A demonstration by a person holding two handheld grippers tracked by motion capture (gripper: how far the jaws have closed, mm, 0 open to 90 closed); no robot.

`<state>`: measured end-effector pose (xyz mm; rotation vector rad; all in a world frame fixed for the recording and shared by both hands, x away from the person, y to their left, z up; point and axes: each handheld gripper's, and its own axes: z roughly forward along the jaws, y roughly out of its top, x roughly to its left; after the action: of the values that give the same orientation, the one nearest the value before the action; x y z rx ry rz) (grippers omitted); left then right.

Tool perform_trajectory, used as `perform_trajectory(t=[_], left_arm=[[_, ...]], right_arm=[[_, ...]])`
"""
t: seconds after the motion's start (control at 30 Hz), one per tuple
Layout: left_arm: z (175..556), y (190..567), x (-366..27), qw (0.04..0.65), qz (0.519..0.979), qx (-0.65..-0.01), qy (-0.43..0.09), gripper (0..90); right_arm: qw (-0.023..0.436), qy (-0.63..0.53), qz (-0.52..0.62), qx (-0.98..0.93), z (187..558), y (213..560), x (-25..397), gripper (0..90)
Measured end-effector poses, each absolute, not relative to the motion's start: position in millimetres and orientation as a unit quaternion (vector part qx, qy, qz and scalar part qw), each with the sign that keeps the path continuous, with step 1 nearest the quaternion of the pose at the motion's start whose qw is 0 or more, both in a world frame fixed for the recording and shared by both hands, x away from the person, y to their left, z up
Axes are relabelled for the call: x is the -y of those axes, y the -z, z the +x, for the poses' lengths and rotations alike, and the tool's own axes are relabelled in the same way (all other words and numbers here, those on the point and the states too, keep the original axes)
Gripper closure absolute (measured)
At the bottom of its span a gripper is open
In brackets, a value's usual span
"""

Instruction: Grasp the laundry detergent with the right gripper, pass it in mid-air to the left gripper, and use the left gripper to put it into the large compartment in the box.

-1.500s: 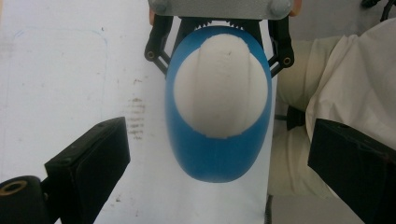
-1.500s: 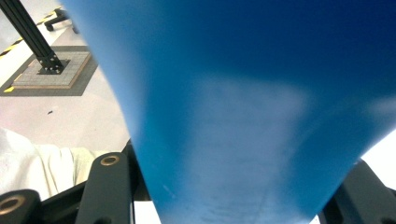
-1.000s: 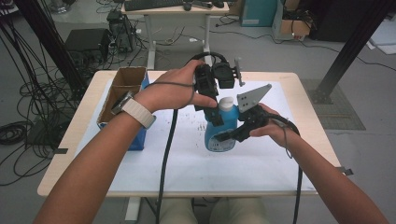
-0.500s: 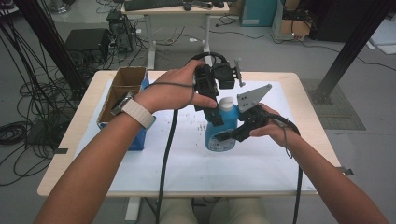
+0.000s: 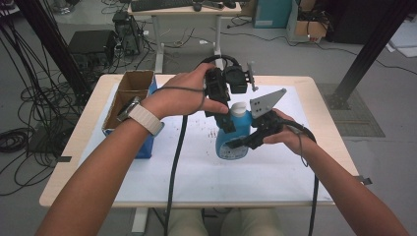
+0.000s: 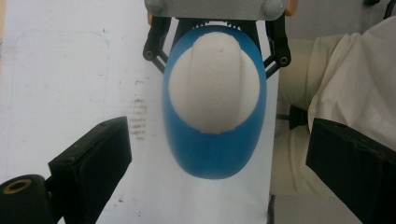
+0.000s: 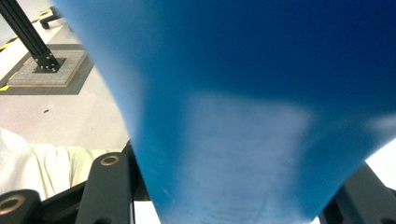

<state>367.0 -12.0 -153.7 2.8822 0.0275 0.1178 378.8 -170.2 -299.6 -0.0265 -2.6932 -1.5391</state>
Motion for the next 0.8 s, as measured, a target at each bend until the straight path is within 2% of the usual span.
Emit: perform_trajectory(t=[0.8], left_arm=[[366.5, 153.9, 10.2, 0.13, 0.991, -0.01, -0.042, 7.1]], right_arm=[[0.022, 0.495, -0.009, 0.869, 379.0, 300.3, 169.7, 43.0]])
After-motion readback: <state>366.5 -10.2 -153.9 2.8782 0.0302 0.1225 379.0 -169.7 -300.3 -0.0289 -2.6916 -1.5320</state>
